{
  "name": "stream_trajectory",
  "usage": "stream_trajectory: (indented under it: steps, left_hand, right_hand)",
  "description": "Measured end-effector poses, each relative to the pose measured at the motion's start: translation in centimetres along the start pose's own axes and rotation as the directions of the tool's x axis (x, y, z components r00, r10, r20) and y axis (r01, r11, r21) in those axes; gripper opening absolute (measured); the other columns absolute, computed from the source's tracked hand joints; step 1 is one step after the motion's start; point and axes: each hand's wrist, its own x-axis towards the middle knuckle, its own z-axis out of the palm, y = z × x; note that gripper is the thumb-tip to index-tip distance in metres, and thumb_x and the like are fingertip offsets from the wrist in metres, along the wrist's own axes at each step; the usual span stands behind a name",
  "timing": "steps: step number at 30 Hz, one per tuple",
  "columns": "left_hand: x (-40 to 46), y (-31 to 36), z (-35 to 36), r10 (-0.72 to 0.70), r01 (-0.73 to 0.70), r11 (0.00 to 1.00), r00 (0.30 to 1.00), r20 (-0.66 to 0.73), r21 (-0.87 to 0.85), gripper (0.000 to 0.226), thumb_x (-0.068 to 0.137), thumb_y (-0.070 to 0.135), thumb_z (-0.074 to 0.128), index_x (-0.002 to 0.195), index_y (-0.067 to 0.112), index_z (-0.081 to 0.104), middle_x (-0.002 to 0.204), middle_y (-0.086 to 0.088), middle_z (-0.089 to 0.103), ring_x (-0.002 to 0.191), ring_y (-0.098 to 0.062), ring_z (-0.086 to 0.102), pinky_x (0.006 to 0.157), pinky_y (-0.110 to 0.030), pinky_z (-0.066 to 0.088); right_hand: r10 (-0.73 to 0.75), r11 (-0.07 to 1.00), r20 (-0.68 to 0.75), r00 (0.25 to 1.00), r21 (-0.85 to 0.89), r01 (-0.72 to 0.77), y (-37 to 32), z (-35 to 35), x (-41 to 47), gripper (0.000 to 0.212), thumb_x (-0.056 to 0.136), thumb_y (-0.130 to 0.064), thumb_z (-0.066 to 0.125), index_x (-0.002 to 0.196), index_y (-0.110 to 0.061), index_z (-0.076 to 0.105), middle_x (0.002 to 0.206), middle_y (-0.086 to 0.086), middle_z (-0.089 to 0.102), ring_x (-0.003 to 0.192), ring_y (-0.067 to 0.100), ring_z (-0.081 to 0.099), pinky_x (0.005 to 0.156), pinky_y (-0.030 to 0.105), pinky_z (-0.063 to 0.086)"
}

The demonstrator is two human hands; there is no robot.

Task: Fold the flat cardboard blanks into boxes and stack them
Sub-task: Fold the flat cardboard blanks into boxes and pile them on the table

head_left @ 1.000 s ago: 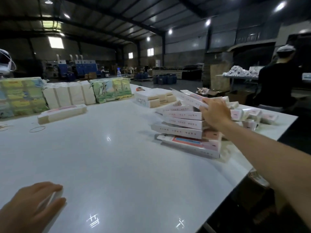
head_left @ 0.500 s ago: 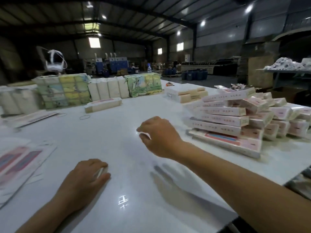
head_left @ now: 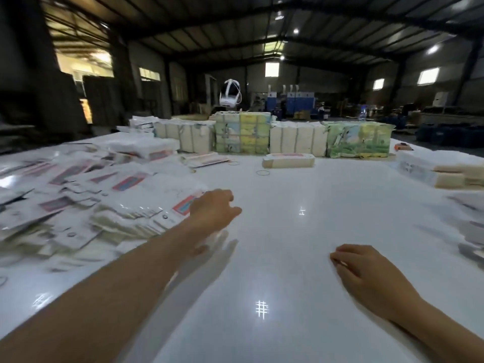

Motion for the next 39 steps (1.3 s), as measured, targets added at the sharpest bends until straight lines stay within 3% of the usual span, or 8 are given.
stream_trajectory:
  steps: [4, 7, 14, 19, 22, 28, 35, 39]
  left_hand:
    - [2.2, -9.5, -2.7, -0.437, 0.429, 0.879, 0.899, -0.006, 0.207, 0.097, 0.069, 0.079, 0.055, 0.136, 0.012, 0.035, 0.143, -0.013, 0.032, 0.132, -0.031, 0.027, 0.099, -0.046, 0.031]
    - [3.0, -13.0, -2.5, -0.496, 0.479, 0.841, 0.868, 0.008, 0.250, 0.121, 0.053, 0.084, 0.062, 0.142, 0.010, 0.025, 0.148, -0.018, 0.022, 0.136, -0.036, 0.019, 0.104, -0.050, 0.025]
    - [5.5, -15.4, -3.9, -0.537, 0.537, 0.844, 0.843, 0.019, 0.003, 0.062, 0.070, 0.053, 0.076, 0.107, 0.010, 0.052, 0.112, -0.013, 0.061, 0.104, -0.033, 0.056, 0.094, -0.044, 0.044]
    - [4.8, -14.4, -2.9, -0.397, 0.481, 0.845, 0.856, -0.330, 0.232, 0.055, 0.078, 0.050, 0.068, 0.118, 0.015, 0.053, 0.117, -0.009, 0.054, 0.109, -0.027, 0.047, 0.089, -0.041, 0.039]
    - [4.2, -12.9, -3.3, -0.287, 0.315, 0.949, 0.852, -0.438, -0.009, 0.023, 0.087, 0.031, 0.062, 0.104, 0.018, 0.056, 0.100, -0.007, 0.061, 0.090, -0.024, 0.055, 0.076, -0.036, 0.043]
    - [1.2, -4.9, -3.7, -0.290, 0.076, 0.627, 0.947, -0.141, -0.775, 0.005, 0.087, 0.018, 0.065, 0.089, 0.015, 0.062, 0.087, -0.003, 0.068, 0.074, -0.020, 0.069, 0.057, -0.030, 0.056]
    - [-3.3, 3.8, 1.0, -0.019, 0.163, 0.613, 0.981, 0.192, -0.773, 0.010, 0.089, 0.018, 0.063, 0.088, 0.025, 0.070, 0.066, 0.014, 0.070, 0.060, -0.011, 0.069, 0.051, -0.023, 0.050]
    - [-4.7, 4.0, 2.5, 0.040, 0.181, 0.572, 0.968, 0.247, -0.800, 0.014, 0.090, 0.015, 0.062, 0.086, 0.025, 0.070, 0.072, 0.011, 0.072, 0.065, -0.016, 0.071, 0.048, -0.024, 0.052]
  right_hand:
    - [0.064, 0.998, 0.028, 0.998, 0.000, -0.064, -0.3, 0.3, 0.3, 0.023, 0.089, -0.018, 0.061, 0.109, -0.021, 0.073, 0.121, -0.006, 0.063, 0.117, 0.016, 0.052, 0.092, 0.028, 0.039]
    - [0.097, 0.995, 0.026, 0.995, 0.022, -0.098, -0.5, 0.7, 0.7, 0.020, 0.081, -0.007, 0.070, 0.098, -0.015, 0.077, 0.110, 0.002, 0.069, 0.107, 0.027, 0.059, 0.085, 0.037, 0.042]
    - [0.080, 0.995, -0.010, 0.997, 0.057, -0.080, -0.7, 1.0, 1.0, 0.023, 0.071, 0.004, 0.076, 0.089, -0.010, 0.078, 0.099, 0.007, 0.071, 0.096, 0.033, 0.062, 0.080, 0.037, 0.042]
    - [0.066, 0.997, 0.028, 0.997, 0.041, -0.067, -0.7, 0.6, 1.0, 0.020, 0.078, -0.002, 0.072, 0.095, -0.013, 0.077, 0.103, 0.002, 0.069, 0.101, 0.028, 0.059, 0.082, 0.034, 0.040]
    - [0.058, 0.998, 0.048, 0.997, 0.025, -0.059, -0.7, 0.4, 1.0, 0.020, 0.084, -0.011, 0.068, 0.101, -0.017, 0.075, 0.110, -0.005, 0.065, 0.108, 0.021, 0.056, 0.087, 0.029, 0.038]
    - [0.016, 0.999, 0.056, 0.998, 0.031, -0.018, -0.8, 0.3, 1.1, 0.025, 0.093, -0.024, 0.054, 0.113, -0.026, 0.068, 0.118, -0.016, 0.058, 0.112, 0.010, 0.049, 0.087, 0.019, 0.033]
    - [0.165, 0.955, 0.074, 0.984, 0.238, -0.178, -0.1, -0.5, 1.3, 0.027, 0.093, -0.015, 0.050, 0.114, -0.014, 0.065, 0.115, -0.002, 0.064, 0.099, 0.014, 0.058, 0.078, 0.015, 0.038]
    - [0.370, 0.533, 0.103, 0.923, 0.791, -0.301, -0.2, -2.2, 0.8, 0.029, 0.093, -0.002, 0.042, 0.088, -0.016, 0.068, 0.088, 0.000, 0.070, 0.078, 0.014, 0.067, 0.067, 0.019, 0.052]
